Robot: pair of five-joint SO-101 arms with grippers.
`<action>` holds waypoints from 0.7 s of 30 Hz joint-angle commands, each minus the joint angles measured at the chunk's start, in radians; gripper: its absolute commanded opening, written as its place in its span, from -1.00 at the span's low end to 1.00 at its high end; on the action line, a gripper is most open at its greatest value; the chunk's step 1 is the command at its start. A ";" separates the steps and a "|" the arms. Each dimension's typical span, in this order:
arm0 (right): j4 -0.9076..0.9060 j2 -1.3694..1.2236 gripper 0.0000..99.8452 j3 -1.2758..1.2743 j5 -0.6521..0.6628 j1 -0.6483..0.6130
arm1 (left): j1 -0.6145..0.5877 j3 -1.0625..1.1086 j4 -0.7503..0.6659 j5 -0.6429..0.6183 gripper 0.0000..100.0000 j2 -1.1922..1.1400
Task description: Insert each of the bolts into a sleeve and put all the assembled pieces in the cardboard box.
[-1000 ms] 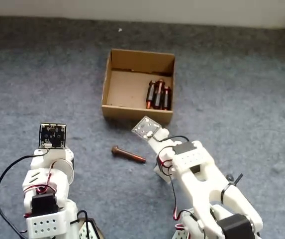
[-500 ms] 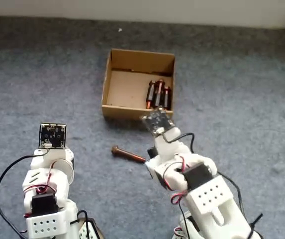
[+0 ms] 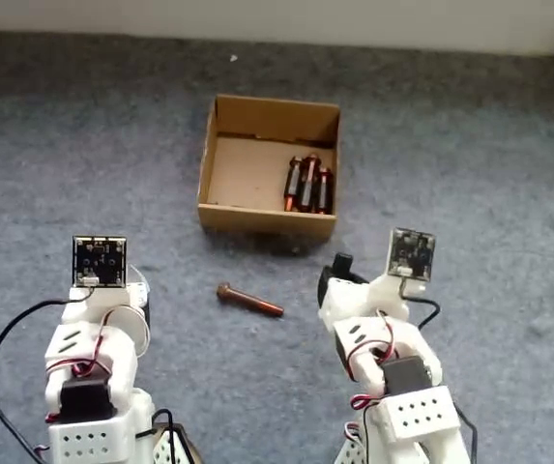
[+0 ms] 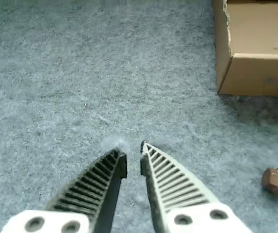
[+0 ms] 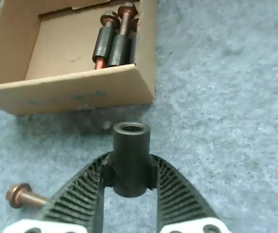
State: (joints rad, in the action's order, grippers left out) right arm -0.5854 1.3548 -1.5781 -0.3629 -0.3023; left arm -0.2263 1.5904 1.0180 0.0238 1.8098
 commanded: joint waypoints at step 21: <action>0.059 0.081 -0.99 -0.013 -0.100 0.122 | 0.438 -0.638 0.137 -0.120 -0.86 -0.871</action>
State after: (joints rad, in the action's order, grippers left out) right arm -0.5516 1.4177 -1.5996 -0.4549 -0.1903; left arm 0.0959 1.0671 1.1331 0.0361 1.1914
